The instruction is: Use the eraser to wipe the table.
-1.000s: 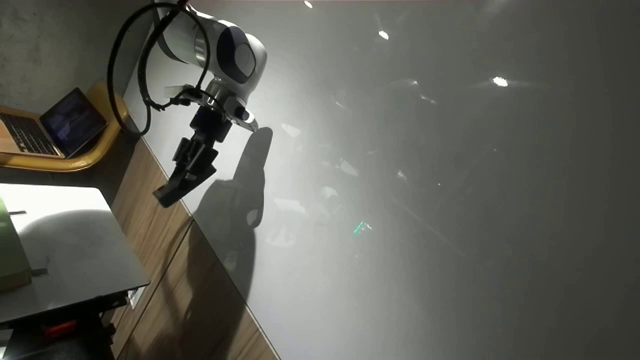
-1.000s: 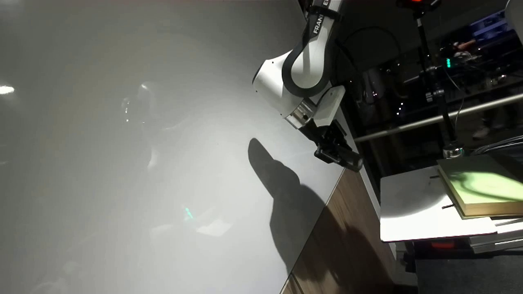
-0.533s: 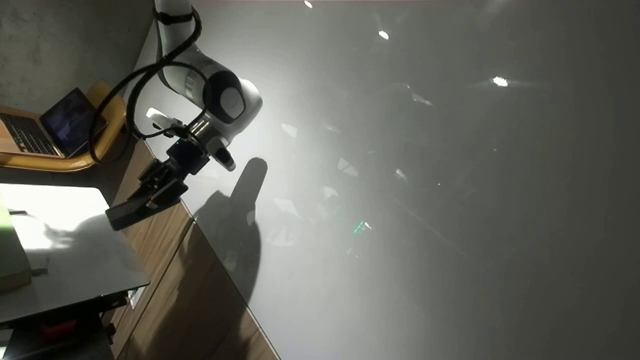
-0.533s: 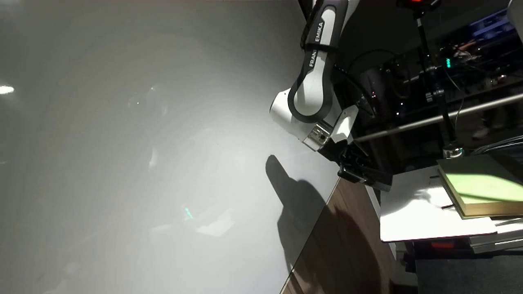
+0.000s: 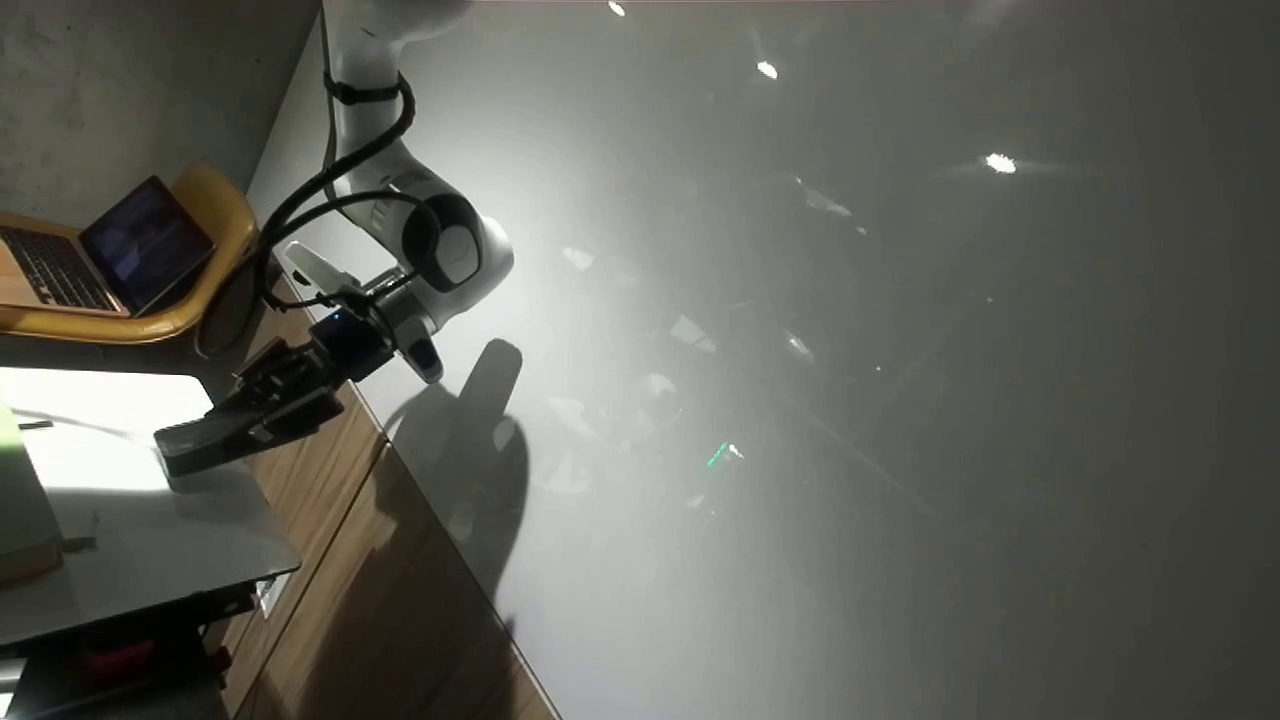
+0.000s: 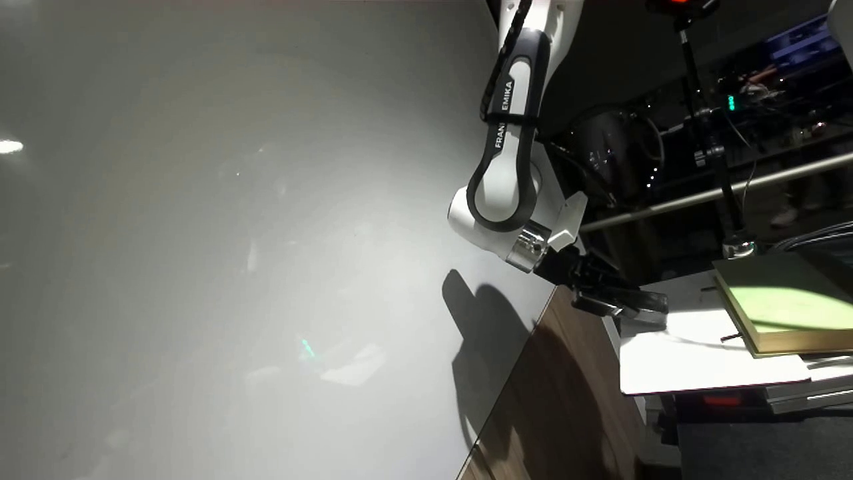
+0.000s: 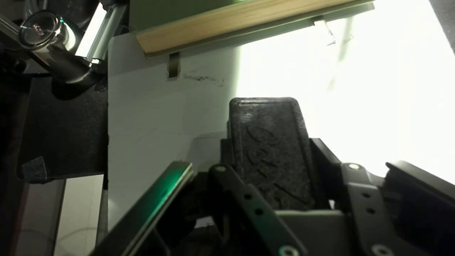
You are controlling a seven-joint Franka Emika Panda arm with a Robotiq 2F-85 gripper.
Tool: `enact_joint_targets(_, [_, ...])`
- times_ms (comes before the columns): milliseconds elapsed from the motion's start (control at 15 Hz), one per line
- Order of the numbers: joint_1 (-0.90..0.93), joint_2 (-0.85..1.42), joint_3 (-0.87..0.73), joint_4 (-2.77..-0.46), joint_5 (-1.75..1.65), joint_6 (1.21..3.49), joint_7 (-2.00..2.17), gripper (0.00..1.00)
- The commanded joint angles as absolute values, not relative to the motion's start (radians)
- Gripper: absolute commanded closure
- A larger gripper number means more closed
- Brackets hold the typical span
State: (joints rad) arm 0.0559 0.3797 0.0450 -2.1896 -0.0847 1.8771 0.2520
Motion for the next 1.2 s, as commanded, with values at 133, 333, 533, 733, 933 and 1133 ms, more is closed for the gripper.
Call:
enact_joint_targets(133, [0.055,0.442,0.038,-2.104,-0.047,1.772,0.183,0.71])
enact_joint_targets(333, [0.058,0.469,0.040,-2.073,-0.042,1.741,0.168,0.71])
enact_joint_targets(533, [0.058,0.493,0.037,-2.044,-0.044,1.720,0.160,0.71])
enact_joint_targets(733, [0.059,0.518,0.037,-2.016,-0.047,1.689,0.152,0.33])
enact_joint_targets(933, [0.059,0.544,0.037,-1.989,-0.048,1.664,0.143,0.13])
enact_joint_targets(1133, [0.059,0.566,0.037,-1.967,-0.047,1.648,0.134,0.33])
